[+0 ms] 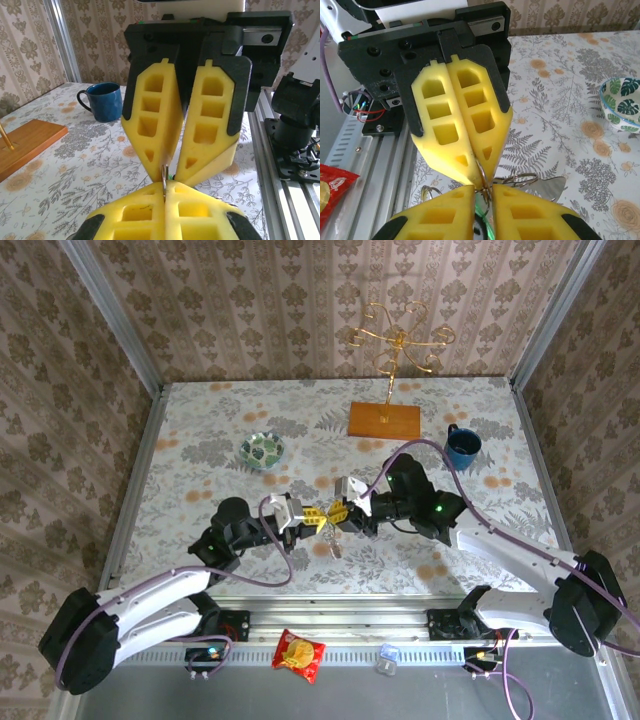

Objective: Put the keys on the keyring

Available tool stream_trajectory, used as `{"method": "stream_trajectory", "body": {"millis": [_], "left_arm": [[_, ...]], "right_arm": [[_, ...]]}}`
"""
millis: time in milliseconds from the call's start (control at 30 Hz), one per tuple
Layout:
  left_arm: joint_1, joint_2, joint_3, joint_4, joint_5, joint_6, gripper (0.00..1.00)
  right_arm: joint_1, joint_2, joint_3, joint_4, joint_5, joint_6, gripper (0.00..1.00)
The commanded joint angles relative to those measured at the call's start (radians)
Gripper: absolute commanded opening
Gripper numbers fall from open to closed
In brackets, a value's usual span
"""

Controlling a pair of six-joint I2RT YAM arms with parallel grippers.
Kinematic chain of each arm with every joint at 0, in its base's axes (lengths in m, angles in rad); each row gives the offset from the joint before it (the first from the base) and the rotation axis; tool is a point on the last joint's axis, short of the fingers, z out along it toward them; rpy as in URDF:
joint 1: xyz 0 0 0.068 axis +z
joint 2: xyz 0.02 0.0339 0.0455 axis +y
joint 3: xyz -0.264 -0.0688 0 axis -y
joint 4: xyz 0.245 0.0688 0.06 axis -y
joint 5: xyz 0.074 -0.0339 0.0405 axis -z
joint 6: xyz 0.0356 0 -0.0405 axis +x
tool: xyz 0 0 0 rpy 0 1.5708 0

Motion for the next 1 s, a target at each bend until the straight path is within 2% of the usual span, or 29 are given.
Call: {"method": "stream_trajectory", "body": {"millis": [0, 133, 200, 300, 367, 400, 633, 833, 967], "left_arm": [[-0.003, 0.005, -0.013, 0.093, 0.059, 0.02, 0.0], [-0.003, 0.012, -0.018, 0.113, 0.071, 0.018, 0.0], [-0.004, 0.015, -0.021, 0.127, 0.073, 0.015, 0.0], [-0.004, 0.021, -0.025, 0.122, 0.054, 0.014, 0.0], [-0.002, 0.017, -0.029, 0.075, -0.005, 0.017, 0.1], [-0.003, 0.015, -0.028, 0.044, -0.015, 0.027, 0.11], [-0.004, 0.017, 0.038, -0.149, -0.024, 0.084, 0.13], [-0.003, 0.02, 0.067, -0.207, -0.011, 0.113, 0.12], [-0.003, 0.021, 0.082, -0.24, -0.007, 0.129, 0.02]], "right_arm": [[-0.002, 0.005, -0.012, 0.03, -0.024, 0.023, 0.13], [-0.003, 0.008, -0.017, 0.037, -0.036, 0.025, 0.07], [-0.002, 0.014, -0.016, 0.04, -0.046, 0.022, 0.0], [-0.002, 0.019, 0.001, 0.0, -0.059, 0.007, 0.0], [-0.002, 0.016, 0.022, -0.06, -0.039, -0.025, 0.0], [-0.002, 0.016, 0.035, -0.098, -0.024, -0.046, 0.0], [0.032, 0.05, 0.134, -0.295, 0.062, -0.166, 0.0], [0.07, 0.07, 0.184, -0.331, 0.087, -0.184, 0.0], [0.089, 0.071, 0.216, -0.352, 0.095, -0.194, 0.0]]}}
